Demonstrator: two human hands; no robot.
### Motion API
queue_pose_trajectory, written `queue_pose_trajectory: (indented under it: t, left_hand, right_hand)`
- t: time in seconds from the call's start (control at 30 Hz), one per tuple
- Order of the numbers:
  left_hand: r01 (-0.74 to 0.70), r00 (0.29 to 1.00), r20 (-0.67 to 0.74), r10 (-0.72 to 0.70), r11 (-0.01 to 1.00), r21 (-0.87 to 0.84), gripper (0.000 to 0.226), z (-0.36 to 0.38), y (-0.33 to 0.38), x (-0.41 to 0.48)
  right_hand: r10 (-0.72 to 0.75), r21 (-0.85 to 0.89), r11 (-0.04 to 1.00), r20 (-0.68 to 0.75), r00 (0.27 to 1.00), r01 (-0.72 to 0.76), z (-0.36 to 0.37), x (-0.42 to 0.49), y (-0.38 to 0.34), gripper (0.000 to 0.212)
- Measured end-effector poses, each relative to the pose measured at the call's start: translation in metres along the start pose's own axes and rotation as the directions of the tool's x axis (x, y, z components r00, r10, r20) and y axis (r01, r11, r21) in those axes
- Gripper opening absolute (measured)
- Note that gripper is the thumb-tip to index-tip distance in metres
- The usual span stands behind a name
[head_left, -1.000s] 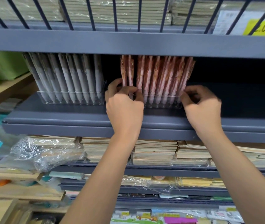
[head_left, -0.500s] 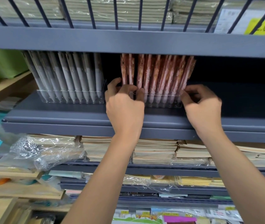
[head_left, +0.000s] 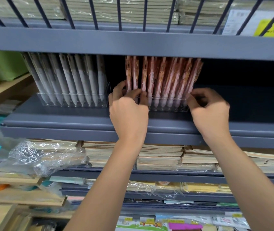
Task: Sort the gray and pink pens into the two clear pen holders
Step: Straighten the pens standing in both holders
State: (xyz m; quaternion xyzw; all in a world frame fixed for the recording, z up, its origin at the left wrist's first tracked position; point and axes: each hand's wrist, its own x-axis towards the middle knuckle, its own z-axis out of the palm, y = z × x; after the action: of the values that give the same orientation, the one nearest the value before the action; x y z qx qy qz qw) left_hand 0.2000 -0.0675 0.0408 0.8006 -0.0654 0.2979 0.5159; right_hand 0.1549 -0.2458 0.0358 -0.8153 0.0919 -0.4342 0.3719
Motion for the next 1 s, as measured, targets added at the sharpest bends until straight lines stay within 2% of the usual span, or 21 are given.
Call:
queue_pose_trajectory:
  t: [0.37, 0.5, 0.6, 0.7, 1.0]
  left_hand:
    - [0.053, 0.998, -0.031, -0.058, 0.989, -0.138, 0.011, -0.003, 0.0, -0.003]
    - [-0.017, 0.997, -0.074, 0.003, 0.983, -0.185, 0.004, -0.006, 0.007, -0.008]
    - [-0.028, 0.999, -0.04, 0.024, 0.995, -0.092, 0.008, -0.001, 0.015, -0.009]
    - [0.013, 1.0, -0.009, -0.013, 1.0, -0.003, 0.014, 0.005, 0.018, -0.008]
    - [-0.02, 1.0, 0.024, 0.019, 0.999, 0.026, 0.016, 0.017, 0.012, -0.008]
  right_hand:
    - [0.016, 0.025, 1.0, 0.004, 1.0, -0.016, 0.001, 0.001, 0.001, 0.008]
    - [0.009, 0.024, 1.0, 0.003, 1.0, -0.009, 0.001, 0.001, 0.002, 0.007]
    - [0.009, 0.017, 1.0, 0.004, 1.0, -0.009, 0.001, 0.0, 0.002, 0.007]
    - [0.014, 0.012, 1.0, 0.003, 1.0, -0.014, 0.0, 0.0, 0.001, 0.006]
    - [-0.008, -0.01, 1.0, -0.009, 1.0, 0.008, 0.001, 0.001, 0.002, 0.008]
